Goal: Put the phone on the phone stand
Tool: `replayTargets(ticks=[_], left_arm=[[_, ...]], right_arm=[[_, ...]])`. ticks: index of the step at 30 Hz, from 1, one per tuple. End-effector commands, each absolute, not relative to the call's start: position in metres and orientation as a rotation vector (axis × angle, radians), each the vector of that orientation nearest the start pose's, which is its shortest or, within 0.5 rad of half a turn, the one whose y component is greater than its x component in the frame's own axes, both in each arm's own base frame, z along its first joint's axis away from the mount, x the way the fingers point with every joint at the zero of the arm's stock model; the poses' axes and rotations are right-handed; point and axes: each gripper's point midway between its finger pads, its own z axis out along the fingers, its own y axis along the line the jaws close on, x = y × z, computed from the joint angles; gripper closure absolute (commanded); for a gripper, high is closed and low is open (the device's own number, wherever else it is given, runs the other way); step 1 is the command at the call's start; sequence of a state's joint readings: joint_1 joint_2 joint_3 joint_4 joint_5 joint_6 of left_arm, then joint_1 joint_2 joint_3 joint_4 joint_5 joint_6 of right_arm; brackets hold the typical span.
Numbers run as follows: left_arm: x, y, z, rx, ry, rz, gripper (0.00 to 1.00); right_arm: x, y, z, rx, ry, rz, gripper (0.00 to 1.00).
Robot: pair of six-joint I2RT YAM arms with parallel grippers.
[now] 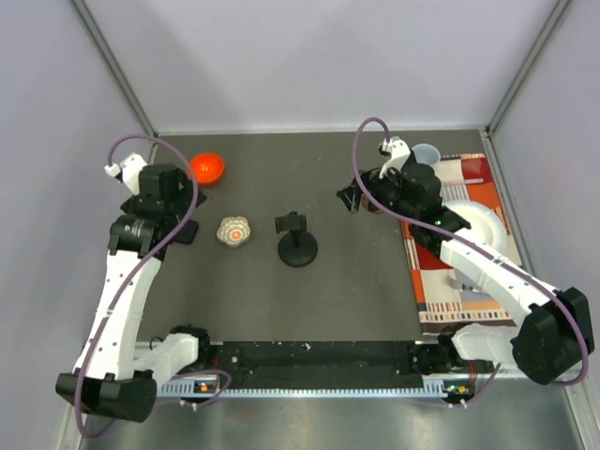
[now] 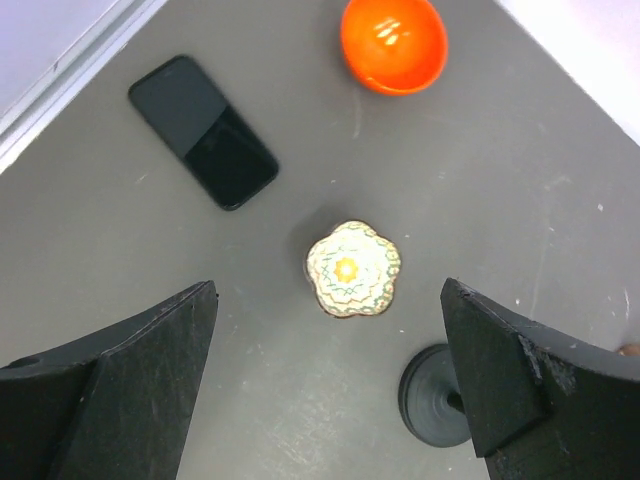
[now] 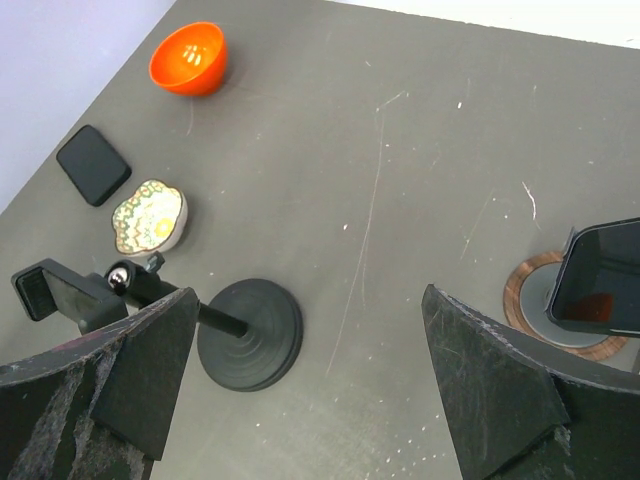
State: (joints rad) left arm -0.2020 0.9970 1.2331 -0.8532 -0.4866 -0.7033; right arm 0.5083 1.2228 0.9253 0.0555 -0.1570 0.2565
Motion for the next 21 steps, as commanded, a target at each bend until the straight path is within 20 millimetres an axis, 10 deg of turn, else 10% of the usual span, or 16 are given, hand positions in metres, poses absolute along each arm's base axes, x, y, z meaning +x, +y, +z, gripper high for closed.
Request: replayTargets(ticks=[1,11,21], left_arm=[[0.295,0.017,0.269,-0.957,2.018,-0.047,0.01],[0.314,0.059,0.143,-1.540,2.242,-0.153,0.02],[0.353,0.106,0.131,-1.590,2.223,-0.024,0.02]], right_arm=[[0.345,0.237,0.281,-0.352,1.752,0.675,0.07],[0.338,0.232,0.285,-0.373,1.721,0.664,0.05],[0.329,0.239,0.279,-0.479,1.679,0.687,0.03]])
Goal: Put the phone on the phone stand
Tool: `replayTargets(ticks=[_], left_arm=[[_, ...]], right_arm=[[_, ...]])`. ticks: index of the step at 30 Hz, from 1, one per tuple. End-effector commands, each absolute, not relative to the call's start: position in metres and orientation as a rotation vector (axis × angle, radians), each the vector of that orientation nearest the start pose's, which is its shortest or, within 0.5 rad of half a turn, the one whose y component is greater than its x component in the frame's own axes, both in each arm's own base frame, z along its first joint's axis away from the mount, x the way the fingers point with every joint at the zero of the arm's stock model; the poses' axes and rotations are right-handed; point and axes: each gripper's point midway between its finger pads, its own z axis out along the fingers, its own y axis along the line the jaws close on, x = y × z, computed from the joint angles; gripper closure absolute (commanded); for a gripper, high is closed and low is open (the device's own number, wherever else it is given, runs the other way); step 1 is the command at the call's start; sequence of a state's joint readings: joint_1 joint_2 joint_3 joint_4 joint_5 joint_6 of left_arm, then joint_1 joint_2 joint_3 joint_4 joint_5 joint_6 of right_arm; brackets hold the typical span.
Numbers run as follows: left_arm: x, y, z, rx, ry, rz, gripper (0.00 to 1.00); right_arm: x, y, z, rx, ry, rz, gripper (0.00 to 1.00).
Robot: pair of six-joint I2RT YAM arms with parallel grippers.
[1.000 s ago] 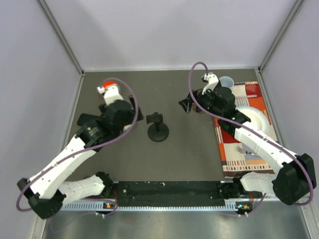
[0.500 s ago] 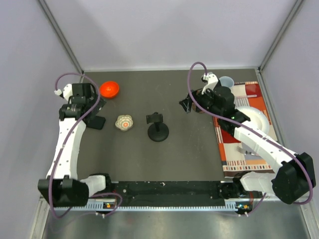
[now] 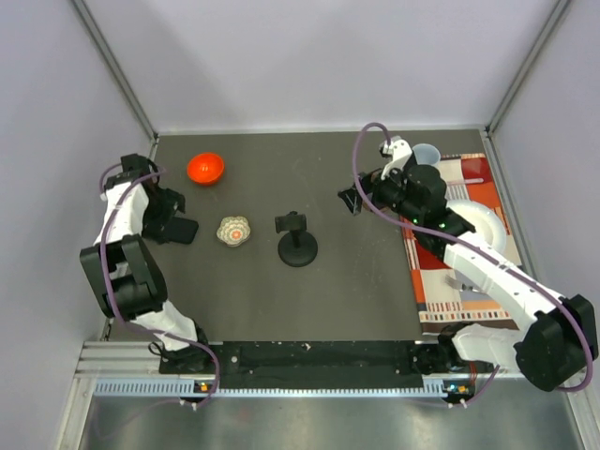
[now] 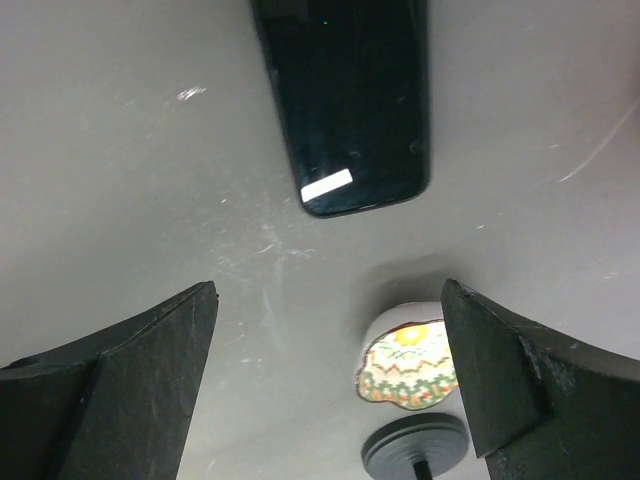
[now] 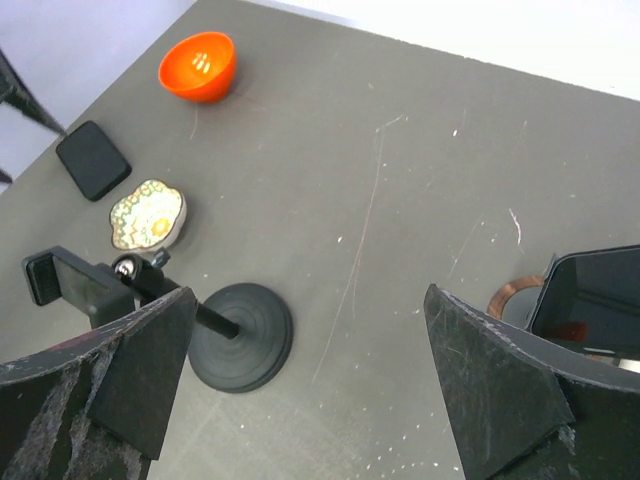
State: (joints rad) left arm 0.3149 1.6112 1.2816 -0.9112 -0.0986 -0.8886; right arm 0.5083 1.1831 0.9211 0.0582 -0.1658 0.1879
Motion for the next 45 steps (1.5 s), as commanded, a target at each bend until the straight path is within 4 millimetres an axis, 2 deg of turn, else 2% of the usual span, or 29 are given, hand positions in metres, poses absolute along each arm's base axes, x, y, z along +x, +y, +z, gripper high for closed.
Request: replayTargets(ticks=[1,3,4,5,9,12,15,18,21,25,29,34,45], left_arm=[[0.356,0.101,0.120,-1.624,2.269,-0.074,0.02],[0.360,0.102,0.117,-1.663,2.287,-0.114,0.04],[0.363,0.099,0.109,-1.684,2.325,-0.146,0.02],[0.366,0.101,0.110,-1.698,2.324,-0.139,0.01],[0.365,0.097,0.089,-1.803,2.358,-0.145,0.01],[0.366,0.096,0.081,-1.872,2.341,-0.144,0.01],[0.364,0.101,0.073,-1.953,2.318,-0.102,0.01],[0.373,0.113,0.068,-1.971,2.290,-0.075,0.01],[0.369,0.118,0.059,-2.037,2.316,-0.053,0.01],[0.368,0.138,0.059,-2.055,2.294,0.035,0.01],[0.377,0.143,0.059,-2.076,2.272,-0.017,0.01],[0.380,0.154,0.055,-2.076,2.282,0.043,0.01],[0.371,0.155,0.040,-2.139,2.308,0.109,0.01]], right_arm=[[0.329,0.240,0.282,-0.483,1.663,0.695,0.03],[0.326,0.244,0.282,-0.501,1.652,0.718,0.03],[0.326,0.245,0.282,-0.504,1.647,0.722,0.03],[0.325,0.245,0.283,-0.510,1.643,0.724,0.03],[0.324,0.245,0.281,-0.521,1.641,0.723,0.03],[0.323,0.244,0.281,-0.528,1.635,0.717,0.03],[0.322,0.243,0.280,-0.534,1.632,0.711,0.03],[0.322,0.244,0.281,-0.536,1.624,0.714,0.03],[0.321,0.244,0.281,-0.536,1.621,0.718,0.03],[0.322,0.244,0.279,-0.538,1.621,0.712,0.03],[0.321,0.246,0.280,-0.545,1.614,0.728,0.03],[0.322,0.245,0.280,-0.544,1.614,0.722,0.03],[0.322,0.246,0.279,-0.548,1.613,0.724,0.03]])
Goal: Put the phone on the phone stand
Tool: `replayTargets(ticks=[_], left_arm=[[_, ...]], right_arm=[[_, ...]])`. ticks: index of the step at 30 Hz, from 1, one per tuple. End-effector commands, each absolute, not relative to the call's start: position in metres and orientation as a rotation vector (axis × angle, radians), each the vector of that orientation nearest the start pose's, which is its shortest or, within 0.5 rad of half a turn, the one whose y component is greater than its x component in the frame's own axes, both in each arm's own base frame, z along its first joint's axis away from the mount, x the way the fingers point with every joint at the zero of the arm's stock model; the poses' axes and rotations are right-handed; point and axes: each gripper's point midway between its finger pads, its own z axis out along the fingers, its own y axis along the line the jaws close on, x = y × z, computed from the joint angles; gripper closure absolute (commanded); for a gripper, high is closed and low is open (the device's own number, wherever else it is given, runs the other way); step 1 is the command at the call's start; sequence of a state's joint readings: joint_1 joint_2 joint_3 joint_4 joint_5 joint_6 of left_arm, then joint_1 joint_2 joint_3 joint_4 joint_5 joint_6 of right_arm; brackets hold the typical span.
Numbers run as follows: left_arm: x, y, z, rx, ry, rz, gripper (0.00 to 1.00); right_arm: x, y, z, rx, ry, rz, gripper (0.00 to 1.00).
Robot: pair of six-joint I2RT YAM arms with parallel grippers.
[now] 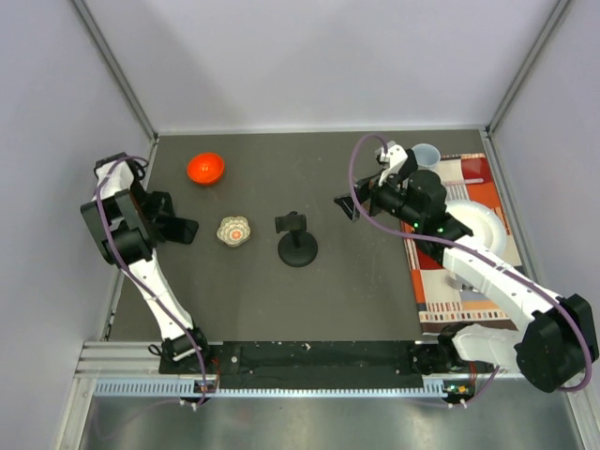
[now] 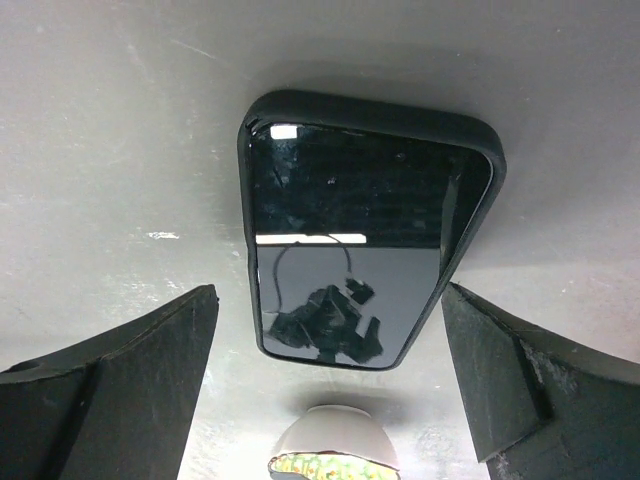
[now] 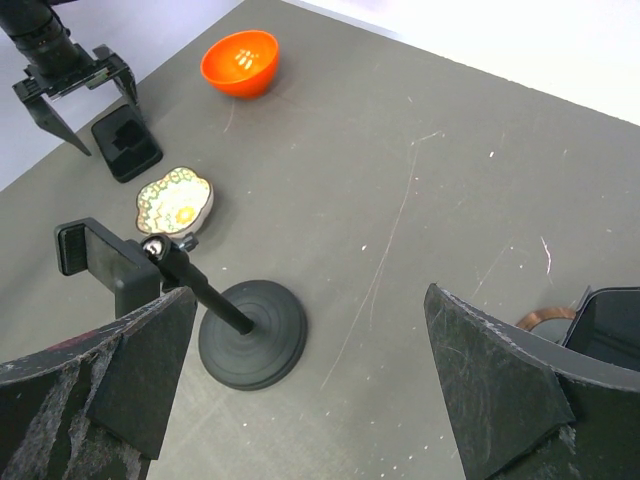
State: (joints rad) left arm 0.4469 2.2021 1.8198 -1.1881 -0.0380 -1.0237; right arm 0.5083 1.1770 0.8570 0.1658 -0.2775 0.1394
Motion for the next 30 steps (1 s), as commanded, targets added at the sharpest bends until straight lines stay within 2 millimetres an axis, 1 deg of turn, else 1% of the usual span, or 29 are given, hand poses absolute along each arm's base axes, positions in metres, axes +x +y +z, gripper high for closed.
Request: replayTargets(ticks=[1,5,10,12,15,18,20,21,22,25,29,30], left_arm=[[0.372,0.154,0.040,-2.139,2.308,0.107,0.01],[0.370,0.153,0.037,-2.151,2.307,0.100,0.01],[0.360,0.153,0.035,-2.183,2.295,0.158,0.01],[0.363,0.152,0.035,-2.190,2.273,0.134,0.01],[0.364,0.143,0.030,-2.210,2.277,0.063,0.01],[0.357,0.141,0.028,-2.240,2.275,0.090,0.01],[0.356,0.143,0.033,-2.235,2.234,0.108,0.01],[0.350,0.141,0.030,-2.247,2.230,0.112,0.01],[0.354,0.143,0.033,-2.228,2.202,0.087,0.01],[0.354,0.138,0.031,-2.236,2.202,0.062,0.01],[0.352,0.140,0.029,-2.231,2.205,0.103,0.01],[0.349,0.140,0.026,-2.231,2.210,0.118,0.01]], right_arm=[[0.322,0.246,0.278,-0.548,1.614,0.724,0.03],[0.321,0.247,0.278,-0.550,1.614,0.726,0.03],[0.322,0.246,0.277,-0.548,1.617,0.721,0.03],[0.322,0.246,0.278,-0.549,1.614,0.722,0.03],[0.322,0.247,0.277,-0.550,1.615,0.726,0.03],[0.322,0.246,0.277,-0.549,1.613,0.722,0.03],[0.322,0.246,0.277,-0.550,1.613,0.721,0.03],[0.322,0.247,0.278,-0.553,1.611,0.724,0.03],[0.322,0.247,0.277,-0.552,1.613,0.725,0.03],[0.322,0.248,0.278,-0.555,1.608,0.729,0.03],[0.322,0.247,0.278,-0.552,1.609,0.724,0.03],[0.323,0.246,0.277,-0.549,1.612,0.720,0.03]])
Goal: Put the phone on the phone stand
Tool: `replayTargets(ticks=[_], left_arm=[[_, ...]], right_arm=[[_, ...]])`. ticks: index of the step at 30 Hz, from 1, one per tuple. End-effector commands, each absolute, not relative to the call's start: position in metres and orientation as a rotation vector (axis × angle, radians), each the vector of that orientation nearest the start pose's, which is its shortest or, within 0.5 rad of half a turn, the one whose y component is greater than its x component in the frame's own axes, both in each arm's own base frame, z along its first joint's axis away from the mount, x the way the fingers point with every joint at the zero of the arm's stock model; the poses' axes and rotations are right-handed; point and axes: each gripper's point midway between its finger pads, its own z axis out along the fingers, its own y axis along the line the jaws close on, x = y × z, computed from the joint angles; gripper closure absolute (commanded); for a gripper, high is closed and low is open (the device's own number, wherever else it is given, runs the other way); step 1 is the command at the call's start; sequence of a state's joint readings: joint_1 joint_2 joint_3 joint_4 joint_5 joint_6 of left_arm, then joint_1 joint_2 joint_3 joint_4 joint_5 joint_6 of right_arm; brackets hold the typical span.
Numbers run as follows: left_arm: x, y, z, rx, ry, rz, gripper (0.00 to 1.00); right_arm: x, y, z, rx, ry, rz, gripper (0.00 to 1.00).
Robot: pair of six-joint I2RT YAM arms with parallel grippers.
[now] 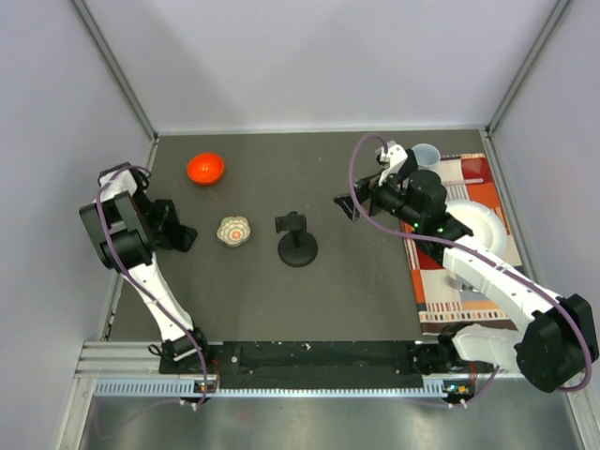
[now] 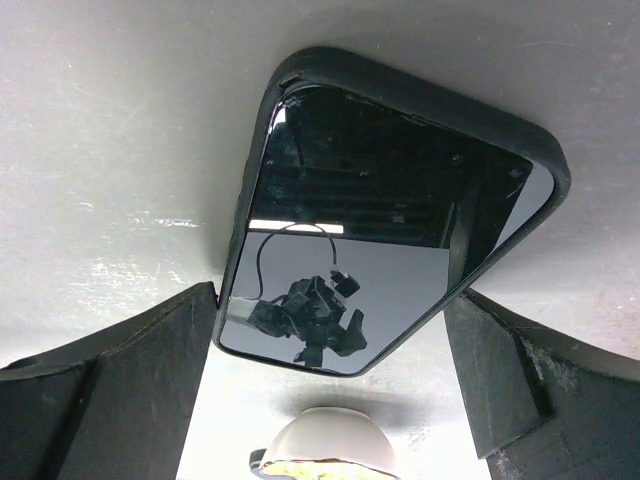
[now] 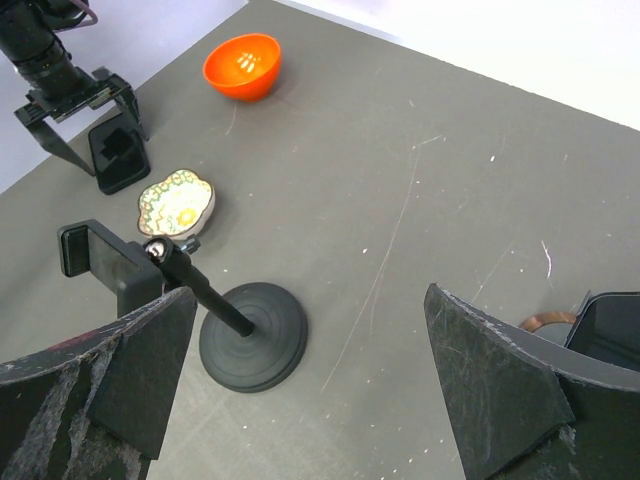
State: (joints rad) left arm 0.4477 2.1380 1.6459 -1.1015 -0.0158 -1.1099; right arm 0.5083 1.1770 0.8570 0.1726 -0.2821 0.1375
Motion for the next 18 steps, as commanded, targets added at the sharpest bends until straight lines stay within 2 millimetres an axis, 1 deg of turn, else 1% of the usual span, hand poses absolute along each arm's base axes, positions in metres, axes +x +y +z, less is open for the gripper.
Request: replayTargets(ticks=[1,2,4,7,8,9,11,12,14,15,18], left_arm=[[0.348,0.140,0.025,-2.234,2.209,0.121,0.01],[0.350,0.139,0.022,-2.222,2.210,0.106,0.02],[0.345,0.135,0.015,-2.219,2.228,0.097,0.05],[0.341,0.138,0.011,-2.194,2.226,0.129,0.12],[0.342,0.139,0.012,-2.178,2.225,0.123,0.19],[0.342,0.139,0.008,-2.171,2.218,0.119,0.24],[0.345,0.136,0.011,-2.148,2.211,0.080,0.34],[0.346,0.135,0.011,-2.133,2.210,0.059,0.47],[0.343,0.131,0.011,-2.116,2.226,0.059,0.56],[0.343,0.131,0.013,-2.102,2.227,0.059,0.68],[0.339,0.129,0.014,-2.080,2.234,0.057,0.84]], right_arm=[[0.323,0.246,0.278,-0.549,1.610,0.718,0.03],[0.323,0.245,0.278,-0.545,1.611,0.717,0.03],[0.324,0.245,0.276,-0.545,1.612,0.714,0.03],[0.326,0.244,0.273,-0.545,1.623,0.699,0.03],[0.327,0.242,0.273,-0.541,1.626,0.686,0.03],[0.327,0.242,0.273,-0.539,1.625,0.680,0.03],[0.327,0.239,0.274,-0.534,1.623,0.668,0.03],[0.327,0.238,0.274,-0.529,1.623,0.666,0.03],[0.326,0.238,0.275,-0.529,1.616,0.665,0.03],[0.326,0.237,0.276,-0.528,1.615,0.664,0.03],[0.327,0.236,0.273,-0.525,1.623,0.651,0.03]])
